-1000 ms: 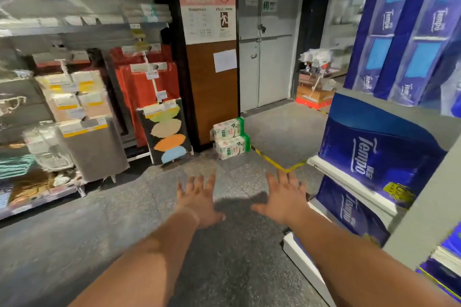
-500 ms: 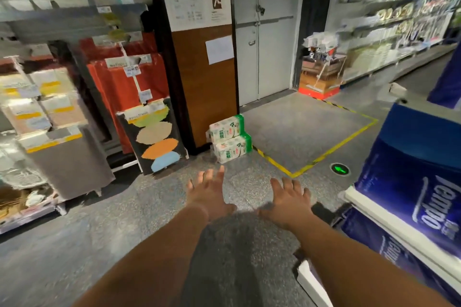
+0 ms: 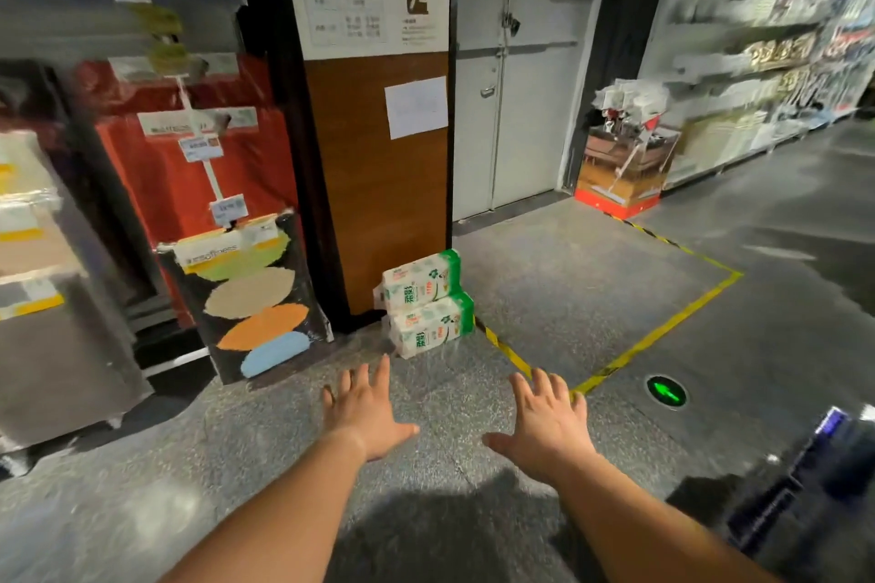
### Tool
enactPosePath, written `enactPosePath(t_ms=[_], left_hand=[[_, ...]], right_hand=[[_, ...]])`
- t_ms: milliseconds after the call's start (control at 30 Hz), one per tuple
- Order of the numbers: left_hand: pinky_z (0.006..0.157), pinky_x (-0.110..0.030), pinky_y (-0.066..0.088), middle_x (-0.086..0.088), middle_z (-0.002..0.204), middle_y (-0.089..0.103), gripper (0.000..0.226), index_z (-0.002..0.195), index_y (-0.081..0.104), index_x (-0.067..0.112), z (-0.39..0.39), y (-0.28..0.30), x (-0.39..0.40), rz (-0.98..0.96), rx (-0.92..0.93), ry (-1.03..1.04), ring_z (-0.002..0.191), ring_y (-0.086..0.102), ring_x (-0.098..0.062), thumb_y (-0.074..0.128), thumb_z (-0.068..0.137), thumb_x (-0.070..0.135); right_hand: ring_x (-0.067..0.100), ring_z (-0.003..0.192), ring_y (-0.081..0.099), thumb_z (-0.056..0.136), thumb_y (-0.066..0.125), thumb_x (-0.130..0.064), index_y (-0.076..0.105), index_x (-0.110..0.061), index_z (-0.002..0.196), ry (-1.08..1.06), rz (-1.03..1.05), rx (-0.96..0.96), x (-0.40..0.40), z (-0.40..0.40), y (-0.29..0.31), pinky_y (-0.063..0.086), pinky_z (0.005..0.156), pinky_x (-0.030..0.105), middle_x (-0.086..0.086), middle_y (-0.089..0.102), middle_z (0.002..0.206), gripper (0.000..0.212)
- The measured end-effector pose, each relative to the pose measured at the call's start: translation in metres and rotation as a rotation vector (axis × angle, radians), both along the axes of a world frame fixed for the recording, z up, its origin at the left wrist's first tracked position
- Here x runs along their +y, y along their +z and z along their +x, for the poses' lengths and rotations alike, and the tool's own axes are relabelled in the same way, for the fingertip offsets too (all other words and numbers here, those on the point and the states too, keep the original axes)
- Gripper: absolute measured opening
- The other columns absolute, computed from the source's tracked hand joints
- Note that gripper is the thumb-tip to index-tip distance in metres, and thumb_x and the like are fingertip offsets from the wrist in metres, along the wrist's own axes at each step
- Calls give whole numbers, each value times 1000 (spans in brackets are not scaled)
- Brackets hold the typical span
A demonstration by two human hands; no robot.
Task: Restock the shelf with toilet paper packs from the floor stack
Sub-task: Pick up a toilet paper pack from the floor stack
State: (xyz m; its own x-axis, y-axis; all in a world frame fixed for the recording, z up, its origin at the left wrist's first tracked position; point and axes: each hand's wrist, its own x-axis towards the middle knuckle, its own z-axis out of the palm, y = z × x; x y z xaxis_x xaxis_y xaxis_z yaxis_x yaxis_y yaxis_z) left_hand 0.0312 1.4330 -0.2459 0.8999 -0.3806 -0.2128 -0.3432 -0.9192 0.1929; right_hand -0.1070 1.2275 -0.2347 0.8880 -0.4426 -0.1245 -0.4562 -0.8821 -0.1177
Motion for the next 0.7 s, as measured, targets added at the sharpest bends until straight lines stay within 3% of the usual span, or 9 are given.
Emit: enactPosePath(t_ms=[267, 700], left_hand=[[124, -58, 10, -9, 170, 5, 118, 162, -7, 25, 189, -16, -87, 34, 74, -26, 155, 6, -34, 65, 81, 72], [121, -58, 14, -7, 168, 9, 120, 162, -5, 24, 429, -50, -250, 99, 85, -8, 153, 10, -33, 65, 78, 75]], right_hand=[[32, 152, 13, 78, 52, -83, 17, -28, 158, -188, 88, -22, -97, 168, -5, 16, 121, 56, 6, 17, 165, 104], [32, 151, 13, 80, 54, -80, 17, -27, 159, -86, 138, 66, -267, 430, -54, 14, 121, 56, 7, 16, 166, 102]])
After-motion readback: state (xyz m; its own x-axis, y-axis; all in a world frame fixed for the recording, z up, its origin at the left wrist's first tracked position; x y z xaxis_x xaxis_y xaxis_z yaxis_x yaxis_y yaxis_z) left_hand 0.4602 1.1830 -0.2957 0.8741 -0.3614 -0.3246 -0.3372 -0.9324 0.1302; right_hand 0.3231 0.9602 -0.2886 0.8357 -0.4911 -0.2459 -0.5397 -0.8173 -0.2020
